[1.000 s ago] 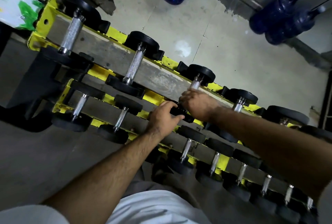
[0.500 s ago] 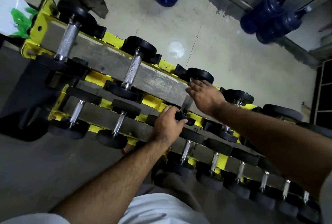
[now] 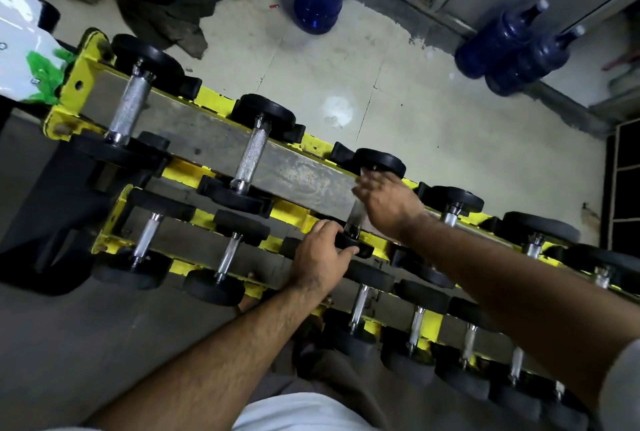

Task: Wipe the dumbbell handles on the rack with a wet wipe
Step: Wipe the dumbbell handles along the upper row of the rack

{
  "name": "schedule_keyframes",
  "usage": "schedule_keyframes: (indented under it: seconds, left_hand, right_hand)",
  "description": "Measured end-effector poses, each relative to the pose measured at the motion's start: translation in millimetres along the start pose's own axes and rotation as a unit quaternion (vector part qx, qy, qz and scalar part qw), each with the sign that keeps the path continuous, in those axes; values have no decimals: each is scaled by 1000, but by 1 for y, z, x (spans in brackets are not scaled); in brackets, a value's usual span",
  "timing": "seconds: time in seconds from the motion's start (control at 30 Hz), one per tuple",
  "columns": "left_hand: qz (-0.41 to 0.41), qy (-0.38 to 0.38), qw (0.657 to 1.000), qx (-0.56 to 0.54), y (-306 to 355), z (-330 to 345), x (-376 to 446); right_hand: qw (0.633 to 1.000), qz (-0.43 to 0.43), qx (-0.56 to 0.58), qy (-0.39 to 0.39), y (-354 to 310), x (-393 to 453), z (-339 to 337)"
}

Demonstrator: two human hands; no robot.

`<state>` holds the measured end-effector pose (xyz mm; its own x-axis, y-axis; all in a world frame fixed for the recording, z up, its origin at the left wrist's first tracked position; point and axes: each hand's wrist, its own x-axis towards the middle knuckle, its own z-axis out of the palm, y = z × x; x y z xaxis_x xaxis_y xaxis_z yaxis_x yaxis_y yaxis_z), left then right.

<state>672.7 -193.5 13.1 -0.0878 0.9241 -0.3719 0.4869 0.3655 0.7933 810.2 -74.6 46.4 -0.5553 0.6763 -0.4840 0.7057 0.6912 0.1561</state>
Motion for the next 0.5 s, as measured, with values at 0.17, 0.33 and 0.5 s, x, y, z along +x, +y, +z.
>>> schedule_keyframes:
  seconds: [0.17,0.33,0.5]
  left_hand:
    - [-14,5,1000,-27,-7,-4,2]
    - [-7,-1,999,-38,-12,-9,6]
    - [-34,-18,995,-87,-25,-12,14]
  right_hand:
    - [994,-99,39,-6,-4,-17,21]
    - [996,1,65,68,19,-6,26]
    - [979,-175,79,70,-5,-22,50]
